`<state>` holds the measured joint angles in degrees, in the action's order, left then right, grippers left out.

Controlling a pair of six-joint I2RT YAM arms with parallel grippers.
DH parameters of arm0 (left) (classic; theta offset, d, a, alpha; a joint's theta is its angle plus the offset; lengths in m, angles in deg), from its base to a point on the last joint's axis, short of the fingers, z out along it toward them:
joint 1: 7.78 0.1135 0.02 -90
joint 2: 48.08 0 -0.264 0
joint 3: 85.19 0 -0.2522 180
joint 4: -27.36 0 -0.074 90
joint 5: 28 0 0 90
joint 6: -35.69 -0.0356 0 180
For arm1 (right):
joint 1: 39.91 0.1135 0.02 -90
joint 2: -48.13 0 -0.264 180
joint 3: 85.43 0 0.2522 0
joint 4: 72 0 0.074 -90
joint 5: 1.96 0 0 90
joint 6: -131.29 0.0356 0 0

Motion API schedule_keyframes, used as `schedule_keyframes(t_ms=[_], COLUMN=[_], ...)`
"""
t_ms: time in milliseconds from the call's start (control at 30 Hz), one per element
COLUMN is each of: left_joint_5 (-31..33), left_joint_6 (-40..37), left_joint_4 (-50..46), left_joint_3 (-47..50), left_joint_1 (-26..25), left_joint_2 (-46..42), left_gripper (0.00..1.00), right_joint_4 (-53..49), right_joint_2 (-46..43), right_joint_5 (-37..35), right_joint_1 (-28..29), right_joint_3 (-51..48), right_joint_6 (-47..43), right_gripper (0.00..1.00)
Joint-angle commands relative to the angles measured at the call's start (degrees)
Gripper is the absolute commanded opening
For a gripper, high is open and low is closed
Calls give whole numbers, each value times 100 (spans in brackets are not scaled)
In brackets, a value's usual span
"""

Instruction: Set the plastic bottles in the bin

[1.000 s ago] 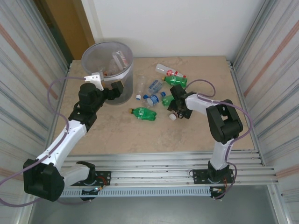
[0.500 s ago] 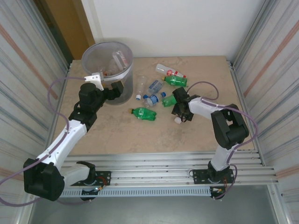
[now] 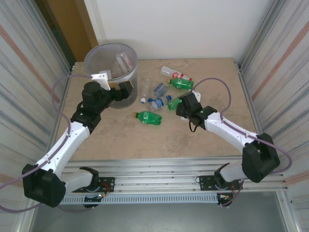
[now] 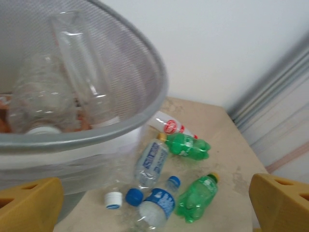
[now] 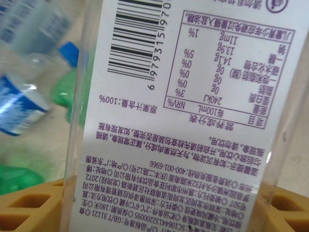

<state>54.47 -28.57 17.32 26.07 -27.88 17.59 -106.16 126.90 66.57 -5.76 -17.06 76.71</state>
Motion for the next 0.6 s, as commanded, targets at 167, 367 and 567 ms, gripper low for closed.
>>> schedule_keyframes(t_ms=[167,367,567], left_joint_5=[-482,-994,-1882], left_joint_6=[-139,-157,-146], left_joint_4=[-153,-164,-235], left_joint_3=[-751,-1208,-1738], left_joint_1=[-603,-945,-1087], left_joint_2=[388,880,1447], left_gripper=[99,97,94], right_joint_4=[1527,2212,2636], right_joint_2=[-882,-1098,-1040], right_joint_5=[-91,267,685], right_joint_1=[508,701,792], right_joint_3=[-331,-376,-252], right_joint_6=[-1338,-1880,-2188], right_gripper=[46,46,46])
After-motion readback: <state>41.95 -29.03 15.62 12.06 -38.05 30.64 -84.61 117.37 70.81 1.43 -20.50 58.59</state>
